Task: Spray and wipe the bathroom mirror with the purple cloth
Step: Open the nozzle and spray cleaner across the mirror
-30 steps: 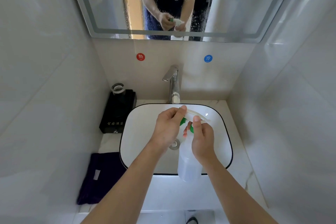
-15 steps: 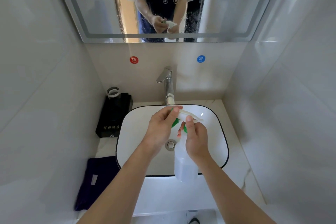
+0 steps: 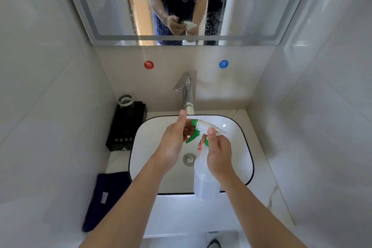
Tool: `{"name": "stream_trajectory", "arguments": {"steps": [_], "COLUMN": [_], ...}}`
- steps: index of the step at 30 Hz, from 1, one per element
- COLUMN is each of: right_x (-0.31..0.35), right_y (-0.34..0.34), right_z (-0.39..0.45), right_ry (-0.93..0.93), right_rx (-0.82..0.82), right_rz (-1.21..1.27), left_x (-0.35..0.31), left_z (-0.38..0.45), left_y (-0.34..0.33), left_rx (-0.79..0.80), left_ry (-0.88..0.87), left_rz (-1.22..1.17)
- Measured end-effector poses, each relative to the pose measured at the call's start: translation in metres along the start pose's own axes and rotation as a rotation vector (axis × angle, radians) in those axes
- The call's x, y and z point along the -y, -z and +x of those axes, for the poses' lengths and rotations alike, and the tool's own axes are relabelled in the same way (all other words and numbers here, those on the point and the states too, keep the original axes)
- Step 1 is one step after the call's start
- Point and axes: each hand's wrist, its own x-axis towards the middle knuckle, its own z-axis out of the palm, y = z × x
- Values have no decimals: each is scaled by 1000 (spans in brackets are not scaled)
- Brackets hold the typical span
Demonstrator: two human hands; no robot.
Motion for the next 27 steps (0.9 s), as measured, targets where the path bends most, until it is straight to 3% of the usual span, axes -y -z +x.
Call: {"name": "stream_trajectory", "arguments": {"steps": [6, 12, 27], "right_x": [0, 0, 3], "right_y": [-1, -1, -3], "right_z": [0, -1, 2], "right_ry": [-2, 18, -9], "right_rx": [-19, -17, -40], "right_rz": [-12, -11, -14], "left_x": [7, 5, 2], "left_z": [-1, -4, 2], "left_y": [-1, 3, -4], "left_rx": [94, 151, 78], "left_ry": [-115, -105, -66], "left_rz": [74, 25, 7]}}
